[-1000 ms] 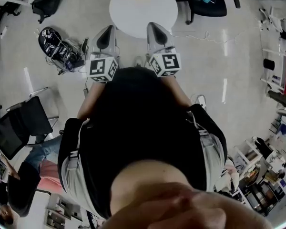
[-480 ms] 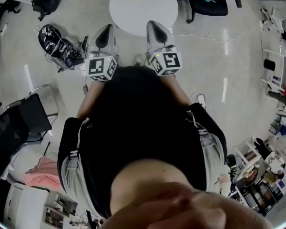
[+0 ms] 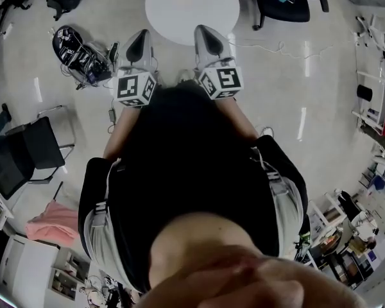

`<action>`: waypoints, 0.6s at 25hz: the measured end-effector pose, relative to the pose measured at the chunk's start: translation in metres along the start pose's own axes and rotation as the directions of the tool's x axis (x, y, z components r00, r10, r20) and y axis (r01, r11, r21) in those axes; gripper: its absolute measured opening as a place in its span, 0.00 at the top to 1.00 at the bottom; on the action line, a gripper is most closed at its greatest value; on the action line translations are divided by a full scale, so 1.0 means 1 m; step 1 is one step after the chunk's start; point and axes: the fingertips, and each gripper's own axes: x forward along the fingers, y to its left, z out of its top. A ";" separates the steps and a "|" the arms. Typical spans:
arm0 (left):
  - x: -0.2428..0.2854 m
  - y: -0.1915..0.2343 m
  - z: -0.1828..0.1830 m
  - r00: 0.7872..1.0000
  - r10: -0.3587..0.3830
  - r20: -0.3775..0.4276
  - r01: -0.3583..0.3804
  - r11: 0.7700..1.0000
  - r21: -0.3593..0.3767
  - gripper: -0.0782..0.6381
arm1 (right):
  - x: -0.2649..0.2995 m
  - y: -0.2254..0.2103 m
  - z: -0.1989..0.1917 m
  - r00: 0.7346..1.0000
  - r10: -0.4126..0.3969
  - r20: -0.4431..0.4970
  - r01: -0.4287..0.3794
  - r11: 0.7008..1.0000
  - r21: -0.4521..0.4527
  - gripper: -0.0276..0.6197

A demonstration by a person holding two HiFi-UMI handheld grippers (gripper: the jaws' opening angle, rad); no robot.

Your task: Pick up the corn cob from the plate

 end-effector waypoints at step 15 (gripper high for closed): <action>0.019 -0.029 -0.001 0.998 0.055 0.016 -0.055 0.999 0.001 0.88 | -0.003 -0.024 0.010 0.997 0.075 0.007 -0.075 0.997 -0.005 0.95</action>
